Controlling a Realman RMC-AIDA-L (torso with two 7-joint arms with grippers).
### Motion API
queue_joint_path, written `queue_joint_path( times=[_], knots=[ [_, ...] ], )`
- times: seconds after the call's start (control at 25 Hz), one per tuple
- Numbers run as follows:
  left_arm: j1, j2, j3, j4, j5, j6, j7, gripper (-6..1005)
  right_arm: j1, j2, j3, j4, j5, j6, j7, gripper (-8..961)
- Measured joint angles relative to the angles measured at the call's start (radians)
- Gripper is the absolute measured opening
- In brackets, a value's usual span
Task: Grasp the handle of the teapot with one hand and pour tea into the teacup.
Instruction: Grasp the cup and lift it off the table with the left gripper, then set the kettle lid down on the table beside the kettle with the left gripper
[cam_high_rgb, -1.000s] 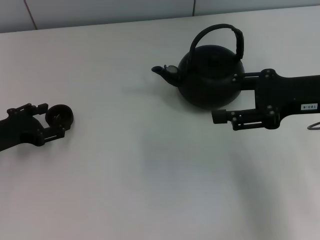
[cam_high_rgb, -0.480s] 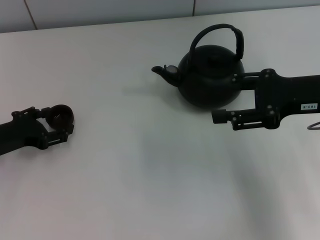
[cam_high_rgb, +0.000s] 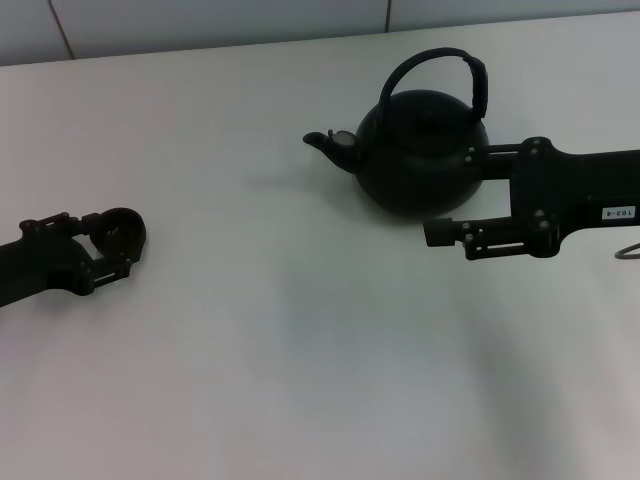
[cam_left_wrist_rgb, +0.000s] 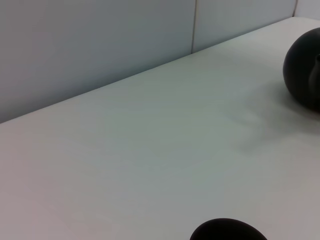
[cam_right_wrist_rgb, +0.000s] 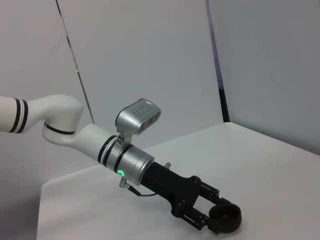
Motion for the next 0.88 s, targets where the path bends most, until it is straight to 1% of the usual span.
queue_joint_path(
  times=[0.36, 0.6, 0.88],
  knots=[
    [-0.002, 0.0, 0.006, 0.01, -0.001, 0.022, -0.006, 676, 0.001, 0.0, 0.0, 0.0, 0.0, 0.01, 0.0, 717],
    [-0.025, -0.003, 0.007, 0.012, -0.005, 0.077, -0.008, 677, 0.002, 0.0, 0.006, 0.0, 0.0, 0.011, 0.0, 716],
    [-0.049, -0.006, 0.025, 0.001, -0.024, 0.087, -0.009, 677, 0.002, 0.0, 0.004, 0.0, 0.0, 0.011, 0.003, 716]
  ],
)
